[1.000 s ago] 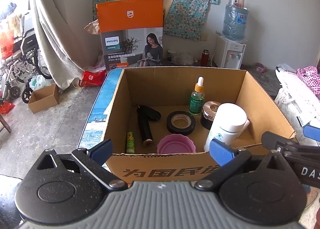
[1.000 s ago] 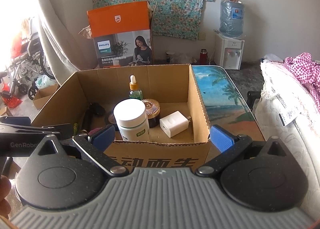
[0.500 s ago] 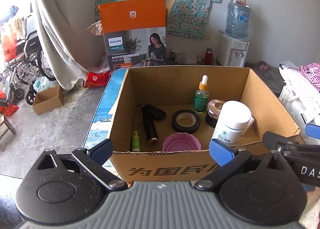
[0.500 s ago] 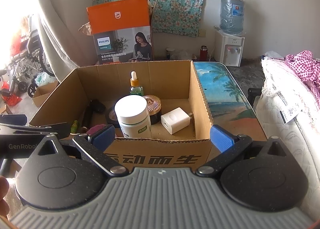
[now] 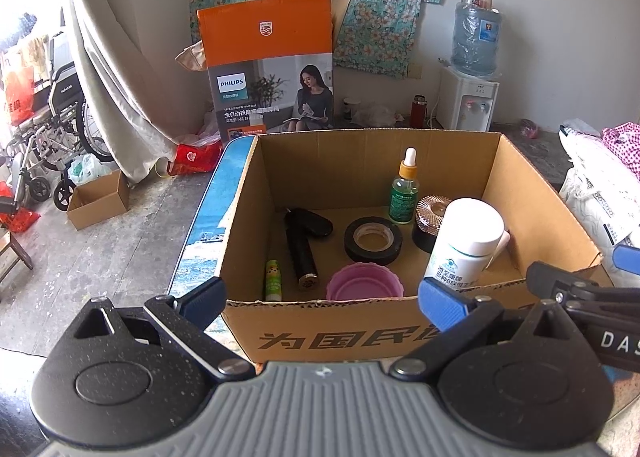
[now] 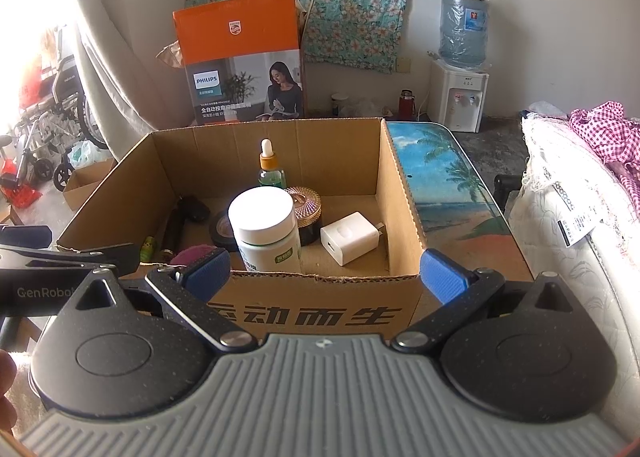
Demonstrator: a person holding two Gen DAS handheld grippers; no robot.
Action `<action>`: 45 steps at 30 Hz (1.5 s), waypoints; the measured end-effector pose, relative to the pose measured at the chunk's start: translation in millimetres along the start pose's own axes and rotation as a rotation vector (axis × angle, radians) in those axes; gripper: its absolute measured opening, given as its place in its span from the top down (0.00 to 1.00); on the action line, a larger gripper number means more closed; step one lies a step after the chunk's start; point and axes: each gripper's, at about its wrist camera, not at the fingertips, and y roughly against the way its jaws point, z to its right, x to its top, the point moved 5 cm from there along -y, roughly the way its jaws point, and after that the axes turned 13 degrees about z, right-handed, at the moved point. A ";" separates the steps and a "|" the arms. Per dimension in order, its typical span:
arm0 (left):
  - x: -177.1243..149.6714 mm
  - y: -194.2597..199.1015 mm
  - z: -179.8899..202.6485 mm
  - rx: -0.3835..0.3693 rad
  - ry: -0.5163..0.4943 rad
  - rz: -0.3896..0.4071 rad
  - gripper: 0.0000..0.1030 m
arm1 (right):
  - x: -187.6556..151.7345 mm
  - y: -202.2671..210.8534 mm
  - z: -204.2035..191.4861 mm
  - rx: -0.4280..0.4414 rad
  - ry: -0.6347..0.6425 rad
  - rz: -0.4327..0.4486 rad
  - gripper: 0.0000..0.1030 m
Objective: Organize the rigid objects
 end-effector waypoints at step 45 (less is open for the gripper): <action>-4.1 -1.2 2.7 -0.001 0.001 -0.010 0.01 | -1.5 -0.6 5.4 -0.003 0.002 -0.003 0.01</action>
